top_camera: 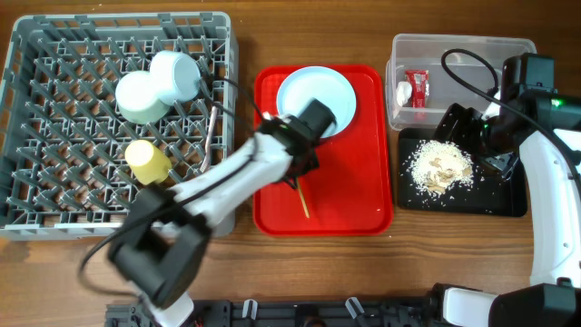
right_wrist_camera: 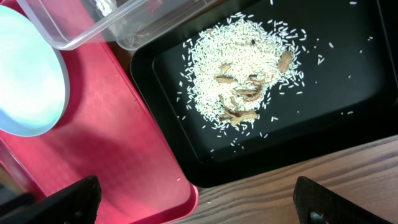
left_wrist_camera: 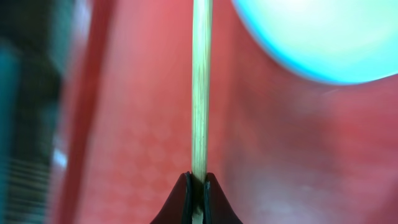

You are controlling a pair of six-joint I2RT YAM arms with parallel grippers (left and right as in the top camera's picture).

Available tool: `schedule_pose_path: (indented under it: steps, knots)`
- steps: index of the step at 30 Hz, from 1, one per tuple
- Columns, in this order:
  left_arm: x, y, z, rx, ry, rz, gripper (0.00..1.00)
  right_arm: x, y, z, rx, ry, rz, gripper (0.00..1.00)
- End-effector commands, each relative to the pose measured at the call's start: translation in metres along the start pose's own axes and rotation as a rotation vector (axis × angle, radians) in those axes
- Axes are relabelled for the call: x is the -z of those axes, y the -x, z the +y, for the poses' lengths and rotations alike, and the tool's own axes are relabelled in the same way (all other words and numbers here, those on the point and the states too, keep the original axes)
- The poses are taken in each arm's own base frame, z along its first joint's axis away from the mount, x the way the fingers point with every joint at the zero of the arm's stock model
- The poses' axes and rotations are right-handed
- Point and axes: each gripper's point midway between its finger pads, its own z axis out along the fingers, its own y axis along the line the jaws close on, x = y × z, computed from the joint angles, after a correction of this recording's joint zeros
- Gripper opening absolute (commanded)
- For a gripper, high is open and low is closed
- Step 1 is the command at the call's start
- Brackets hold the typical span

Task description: Sort waste into correct bins and load items into the dishwasher rack

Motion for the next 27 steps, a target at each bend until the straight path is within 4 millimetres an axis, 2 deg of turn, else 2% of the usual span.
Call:
schedule_pose_path:
  steps: [1,4,7,11,16,22,25,27]
  knots:
    - [0.05,0.046,0.016,-0.117,-0.073,-0.13,0.04,0.008,0.001,0.002,0.014,0.019,-0.024,1.0]
    - [0.075,0.075,0.038,-0.206,-0.08,-0.207,0.04,0.008,0.001,0.002,0.015,0.019,-0.024,1.0]
    - [0.093,0.099,0.063,-0.212,-0.07,-0.268,0.04,0.008,0.001,0.002,0.014,0.019,-0.024,1.0]
    - [0.104,0.124,0.098,-0.217,-0.026,-0.314,0.04,0.008,0.001,0.002,0.014,0.019,-0.024,1.0]
    - [0.086,0.137,0.129,-0.201,0.039,-0.275,0.04,0.008,0.001,0.002,0.014,0.019,-0.025,1.0]
    - [0.057,0.141,0.138,-0.19,0.07,-0.222,0.04,0.008,0.001,0.002,0.014,0.019,-0.024,1.0]
    - [0.052,0.143,0.137,-0.189,0.071,-0.222,0.05,0.008,0.001,0.002,0.014,0.019,-0.025,1.0]
    - [0.053,0.145,0.136,-0.188,0.067,-0.23,0.11,0.008,0.001,0.002,0.014,0.019,-0.024,1.0]
